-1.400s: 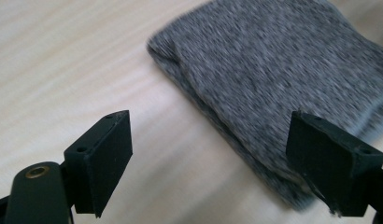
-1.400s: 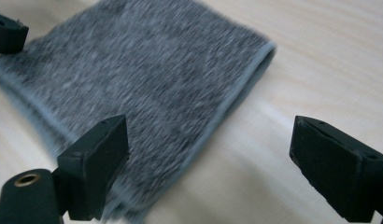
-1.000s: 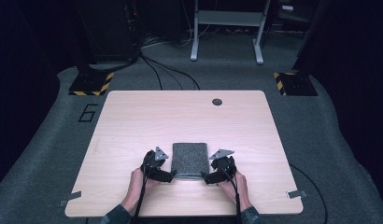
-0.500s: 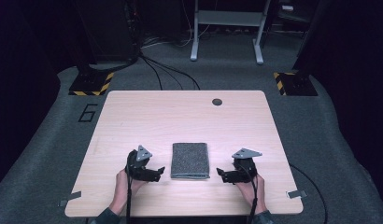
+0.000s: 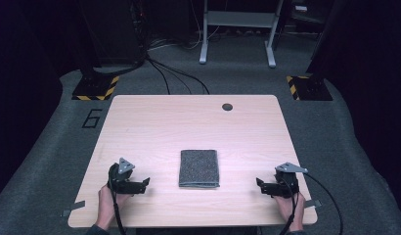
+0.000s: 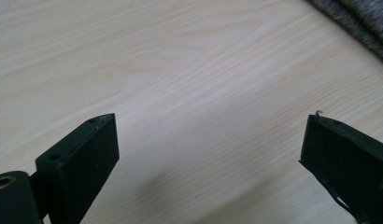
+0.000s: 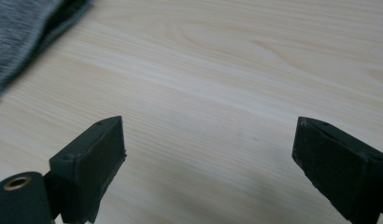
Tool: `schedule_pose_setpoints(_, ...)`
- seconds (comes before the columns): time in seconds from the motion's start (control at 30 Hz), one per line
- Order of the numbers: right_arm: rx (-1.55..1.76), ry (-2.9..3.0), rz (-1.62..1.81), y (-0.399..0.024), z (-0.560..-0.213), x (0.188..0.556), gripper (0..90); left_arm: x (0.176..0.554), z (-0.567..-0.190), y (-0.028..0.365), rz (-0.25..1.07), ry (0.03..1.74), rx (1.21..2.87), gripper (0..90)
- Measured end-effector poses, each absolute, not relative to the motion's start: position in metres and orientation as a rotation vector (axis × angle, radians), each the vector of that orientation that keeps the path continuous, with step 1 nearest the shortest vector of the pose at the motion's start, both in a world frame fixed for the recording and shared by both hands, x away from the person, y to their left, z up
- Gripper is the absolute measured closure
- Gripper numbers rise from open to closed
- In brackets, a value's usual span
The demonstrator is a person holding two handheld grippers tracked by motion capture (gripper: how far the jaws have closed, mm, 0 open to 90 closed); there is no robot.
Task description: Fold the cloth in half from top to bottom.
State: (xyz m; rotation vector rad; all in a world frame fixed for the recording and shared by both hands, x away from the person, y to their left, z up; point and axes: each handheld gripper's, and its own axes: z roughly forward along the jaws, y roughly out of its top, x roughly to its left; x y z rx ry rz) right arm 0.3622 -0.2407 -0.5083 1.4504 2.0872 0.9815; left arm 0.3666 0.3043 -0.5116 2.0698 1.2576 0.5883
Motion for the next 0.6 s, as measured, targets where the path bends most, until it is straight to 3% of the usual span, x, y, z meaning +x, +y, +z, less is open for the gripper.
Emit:
schedule_pose_setpoints(0.3,1.554,2.018,0.934,-0.275,-0.526,0.364,8.6,0.369,-0.529,0.333,0.576,1.355,2.017,2.8)
schedule_pose_setpoints(0.6,1.507,2.006,0.876,-0.272,-0.529,0.365,7.9,0.367,-0.531,0.336,0.578,1.348,2.004,2.1)
